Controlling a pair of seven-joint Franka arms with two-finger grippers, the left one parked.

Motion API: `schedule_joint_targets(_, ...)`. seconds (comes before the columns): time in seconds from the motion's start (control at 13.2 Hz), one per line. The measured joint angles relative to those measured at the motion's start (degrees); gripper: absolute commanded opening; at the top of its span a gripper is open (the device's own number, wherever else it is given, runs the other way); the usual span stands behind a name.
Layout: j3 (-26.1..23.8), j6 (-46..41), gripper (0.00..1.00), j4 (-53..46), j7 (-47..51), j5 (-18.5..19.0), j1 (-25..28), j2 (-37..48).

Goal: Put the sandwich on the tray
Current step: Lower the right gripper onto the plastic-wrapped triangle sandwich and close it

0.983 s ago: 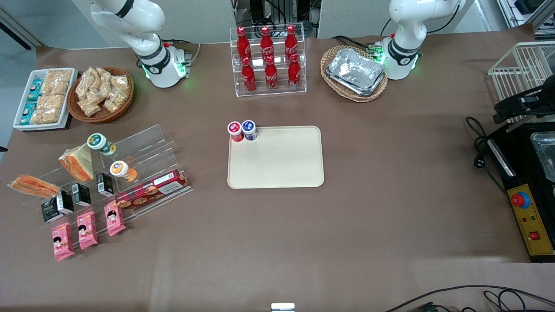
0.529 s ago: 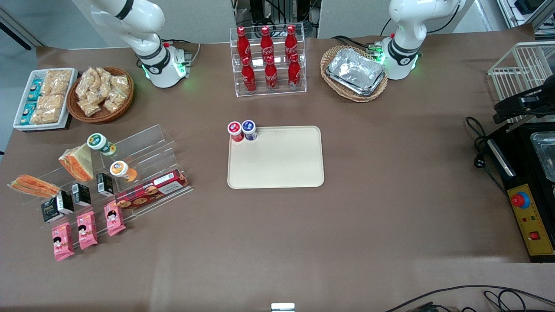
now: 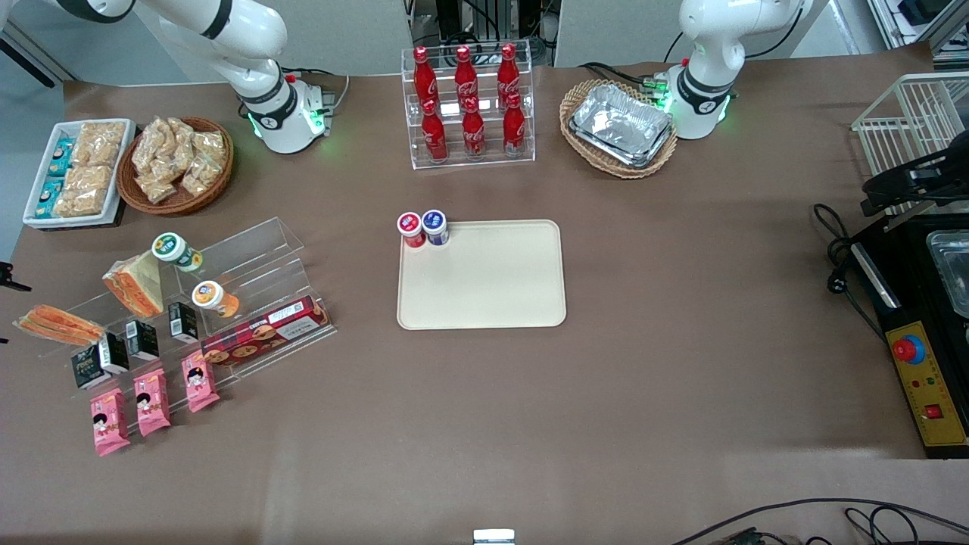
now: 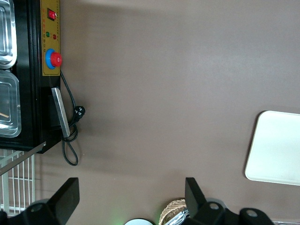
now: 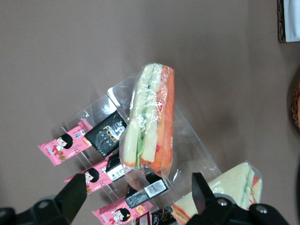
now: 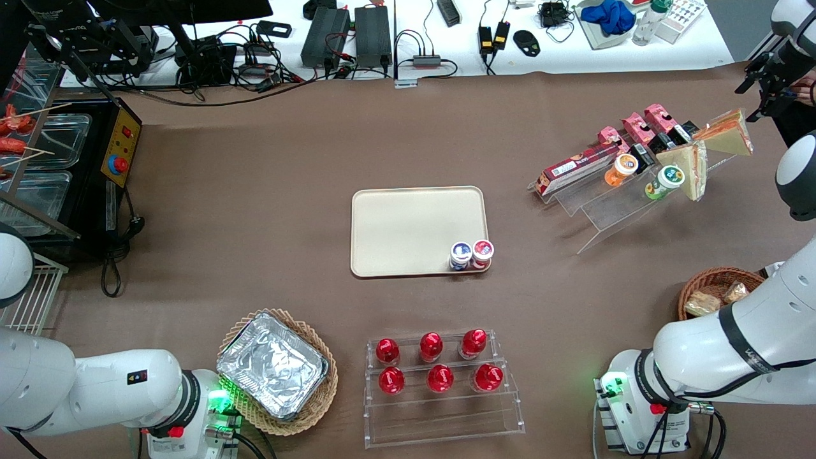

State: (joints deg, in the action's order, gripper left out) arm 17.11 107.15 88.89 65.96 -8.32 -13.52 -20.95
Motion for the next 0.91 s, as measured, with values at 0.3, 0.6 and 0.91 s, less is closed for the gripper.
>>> schedule_joint_targets(0.3, 0.0, 3.2, 1.0, 2.4, 0.1, -1.2, -0.2, -1.0)
schedule_joint_targets(0.6, 0.0, 4.2, 1.0, 3.0, 0.1, -1.3, -0.9, -1.0)
schedule_joint_targets(0.91, 0.0, 4.5, 1.0, 3.9, 0.0, -1.3, -1.4, -1.1)
